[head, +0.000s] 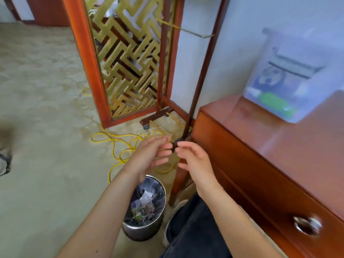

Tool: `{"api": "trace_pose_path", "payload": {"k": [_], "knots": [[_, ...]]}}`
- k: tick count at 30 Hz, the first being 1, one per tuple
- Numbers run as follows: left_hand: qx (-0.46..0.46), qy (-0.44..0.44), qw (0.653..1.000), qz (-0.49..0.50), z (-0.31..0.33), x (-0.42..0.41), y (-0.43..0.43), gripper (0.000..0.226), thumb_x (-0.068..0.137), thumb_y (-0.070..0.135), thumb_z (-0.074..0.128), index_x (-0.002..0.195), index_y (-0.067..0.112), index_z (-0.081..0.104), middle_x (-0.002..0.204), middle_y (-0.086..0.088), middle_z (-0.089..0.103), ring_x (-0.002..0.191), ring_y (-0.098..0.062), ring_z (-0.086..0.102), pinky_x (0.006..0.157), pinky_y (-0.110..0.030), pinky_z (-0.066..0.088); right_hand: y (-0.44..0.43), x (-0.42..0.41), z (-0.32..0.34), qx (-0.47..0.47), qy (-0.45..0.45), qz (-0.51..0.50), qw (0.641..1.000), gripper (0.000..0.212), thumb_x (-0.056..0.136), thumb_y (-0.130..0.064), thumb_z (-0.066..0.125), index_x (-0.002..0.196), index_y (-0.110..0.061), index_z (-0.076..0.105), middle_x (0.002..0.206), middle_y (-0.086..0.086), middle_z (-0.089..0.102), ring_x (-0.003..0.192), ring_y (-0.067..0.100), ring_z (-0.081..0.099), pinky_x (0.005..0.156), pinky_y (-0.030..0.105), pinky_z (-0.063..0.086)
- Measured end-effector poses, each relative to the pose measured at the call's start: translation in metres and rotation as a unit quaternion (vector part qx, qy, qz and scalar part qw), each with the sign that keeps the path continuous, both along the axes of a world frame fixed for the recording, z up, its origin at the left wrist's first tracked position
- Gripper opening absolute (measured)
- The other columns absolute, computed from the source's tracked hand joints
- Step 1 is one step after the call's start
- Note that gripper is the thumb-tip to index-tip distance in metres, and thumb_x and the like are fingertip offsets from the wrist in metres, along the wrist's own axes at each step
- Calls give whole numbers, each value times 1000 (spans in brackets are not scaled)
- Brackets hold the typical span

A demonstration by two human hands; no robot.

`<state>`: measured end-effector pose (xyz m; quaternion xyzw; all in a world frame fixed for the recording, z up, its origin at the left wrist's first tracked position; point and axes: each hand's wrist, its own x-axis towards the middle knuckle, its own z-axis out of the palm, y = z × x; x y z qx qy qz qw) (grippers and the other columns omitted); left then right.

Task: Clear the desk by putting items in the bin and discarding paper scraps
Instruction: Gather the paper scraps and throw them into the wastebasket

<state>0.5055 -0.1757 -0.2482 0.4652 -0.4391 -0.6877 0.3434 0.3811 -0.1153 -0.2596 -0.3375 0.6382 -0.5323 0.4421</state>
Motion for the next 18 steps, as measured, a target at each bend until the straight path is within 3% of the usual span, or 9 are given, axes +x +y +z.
{"api": "trace_pose_path", "payload": {"k": [3,8,13,18], "knots": [[-45,10,998,-48,25,-24,11,19,99,22,49,99,20,68,94,0,71,85,-13,66,79,-30,54,27,-18,37,-82,23,-51,995,19,94,-9,53,108,-14,66,106,6,69,92,11,62,71,22,51],[-104,30,986,-124,77,-73,44,22,99,21,48,106,16,68,101,-5,72,93,-17,68,82,-31,55,76,-51,81,-188,51,-139,971,21,94,-1,50,105,-12,65,97,6,70,80,7,64,67,22,52],[-139,64,966,-208,115,-133,86,20,98,18,49,101,16,69,99,-8,72,94,-21,69,83,-34,56,132,-95,111,-252,120,-252,927,18,93,-3,54,101,-13,66,89,-4,70,81,5,63,77,34,53],[-151,91,929,-325,137,-205,135,20,98,16,49,100,15,69,98,-9,72,92,-21,69,81,-34,56,200,-143,128,-257,165,-383,872,18,90,-1,57,99,-13,67,92,-7,69,85,2,62,83,34,50]]}}
